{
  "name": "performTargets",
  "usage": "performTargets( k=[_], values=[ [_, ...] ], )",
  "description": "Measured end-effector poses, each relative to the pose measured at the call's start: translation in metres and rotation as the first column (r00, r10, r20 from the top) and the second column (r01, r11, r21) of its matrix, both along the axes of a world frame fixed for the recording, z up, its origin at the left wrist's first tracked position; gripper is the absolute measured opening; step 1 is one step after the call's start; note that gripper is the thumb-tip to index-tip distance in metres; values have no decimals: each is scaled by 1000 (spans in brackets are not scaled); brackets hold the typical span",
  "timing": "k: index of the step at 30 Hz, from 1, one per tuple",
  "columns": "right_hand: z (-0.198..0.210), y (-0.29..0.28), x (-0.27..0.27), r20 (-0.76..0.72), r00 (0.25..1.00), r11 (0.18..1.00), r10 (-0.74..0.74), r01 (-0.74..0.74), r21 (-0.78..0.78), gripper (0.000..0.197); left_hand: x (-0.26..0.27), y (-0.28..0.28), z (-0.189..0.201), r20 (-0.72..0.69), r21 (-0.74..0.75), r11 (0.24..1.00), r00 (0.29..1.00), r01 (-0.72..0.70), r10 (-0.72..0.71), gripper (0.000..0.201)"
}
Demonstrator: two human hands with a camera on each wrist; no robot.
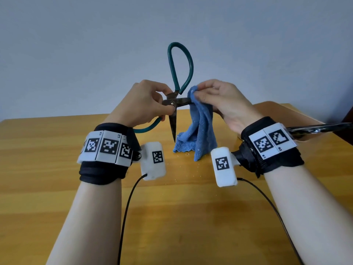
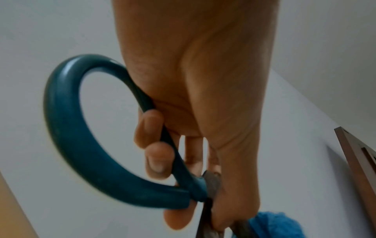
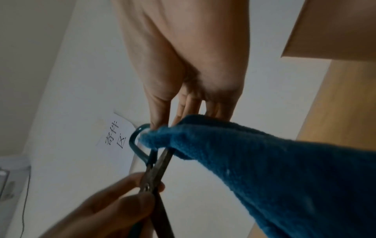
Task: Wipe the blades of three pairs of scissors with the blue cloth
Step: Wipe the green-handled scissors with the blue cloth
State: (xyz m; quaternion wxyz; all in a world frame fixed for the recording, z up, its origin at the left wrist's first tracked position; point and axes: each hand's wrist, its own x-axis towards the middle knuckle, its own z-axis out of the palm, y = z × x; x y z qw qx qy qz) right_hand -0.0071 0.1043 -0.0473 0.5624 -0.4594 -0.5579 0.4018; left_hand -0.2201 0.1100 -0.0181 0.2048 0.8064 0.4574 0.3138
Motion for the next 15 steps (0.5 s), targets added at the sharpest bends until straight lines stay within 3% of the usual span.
performTargets(
  k=[5, 11, 15],
  values=[
    [-11, -2, -12, 228, 971, 997, 76, -73, -24, 26, 11, -2, -4, -70, -9, 1000, 997, 17, -18, 8],
    [-11, 0, -7, 241, 967, 996, 87, -76, -54, 19, 3, 0, -5, -66, -35, 999, 998, 20, -22, 8],
    [-8, 0, -8, 225, 971, 995, 86, -75, -59, 28, 1, 0, -4, -74, -31, 999, 997, 20, -23, 6]
  ],
)
